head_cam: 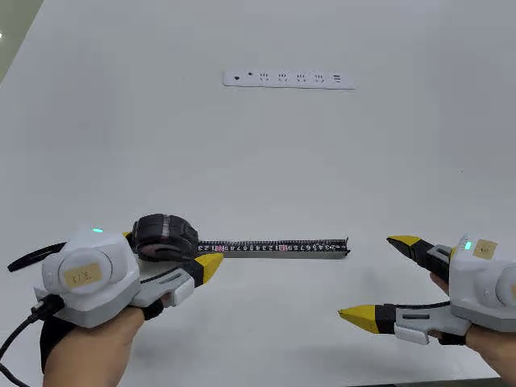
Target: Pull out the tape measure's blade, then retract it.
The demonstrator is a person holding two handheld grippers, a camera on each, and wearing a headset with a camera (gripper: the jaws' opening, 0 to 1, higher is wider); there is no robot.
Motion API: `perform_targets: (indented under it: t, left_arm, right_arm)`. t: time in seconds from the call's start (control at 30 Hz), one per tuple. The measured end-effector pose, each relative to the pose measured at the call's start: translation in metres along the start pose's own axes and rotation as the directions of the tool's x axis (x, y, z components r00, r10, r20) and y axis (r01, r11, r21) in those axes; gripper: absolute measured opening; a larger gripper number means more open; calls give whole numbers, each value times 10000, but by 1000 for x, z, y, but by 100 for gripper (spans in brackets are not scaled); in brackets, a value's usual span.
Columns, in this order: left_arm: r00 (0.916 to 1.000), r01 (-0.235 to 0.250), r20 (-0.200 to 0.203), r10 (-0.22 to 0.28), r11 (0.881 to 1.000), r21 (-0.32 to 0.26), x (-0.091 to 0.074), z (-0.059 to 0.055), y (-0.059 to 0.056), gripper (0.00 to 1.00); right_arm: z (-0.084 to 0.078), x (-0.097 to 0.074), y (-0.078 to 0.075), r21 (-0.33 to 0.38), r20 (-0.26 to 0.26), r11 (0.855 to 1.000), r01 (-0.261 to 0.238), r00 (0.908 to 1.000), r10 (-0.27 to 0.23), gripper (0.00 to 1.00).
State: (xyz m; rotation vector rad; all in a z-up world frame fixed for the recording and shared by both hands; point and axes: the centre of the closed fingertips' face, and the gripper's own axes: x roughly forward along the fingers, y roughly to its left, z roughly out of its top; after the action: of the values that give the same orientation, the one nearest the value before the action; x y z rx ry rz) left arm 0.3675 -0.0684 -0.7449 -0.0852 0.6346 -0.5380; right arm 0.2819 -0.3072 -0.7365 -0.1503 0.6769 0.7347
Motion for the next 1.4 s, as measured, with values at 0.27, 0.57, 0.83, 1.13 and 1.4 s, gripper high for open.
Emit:
perform_targets:
  t: [0.27, 0.57, 0.83, 1.13, 1.4]
  left_arm:
    - [9981, -620, -33, 620, 9981, -45, 6, -1, 9, 78]
    - [9924, -1227, 3, 1227, 9924, -50, 11, -1, 17, 71]
    - [9862, -1651, 35, 1654, 9852, -453, 13, 0, 23, 66]
    - [9810, -1939, -49, 1939, 9795, -551, 14, -2, 27, 62]
    - [9801, -1985, -143, 1981, 9785, -561, 16, -3, 28, 61]
  right_arm:
    - [-4, 6, -9, -271, -294, 9993, -258, 9993, 250, 82]
    - [-8, 15, -22, -767, -734, 9951, -622, 9957, 566, 71]
    - [-6, 24, -26, -1079, -888, 9907, -829, 9933, 735, 63]
    - [-4, 37, -26, -1342, -1071, 9843, -1148, 9891, 1008, 56]
    - [-6, 47, -27, -1586, -1210, 9779, -1359, 9857, 1173, 53]
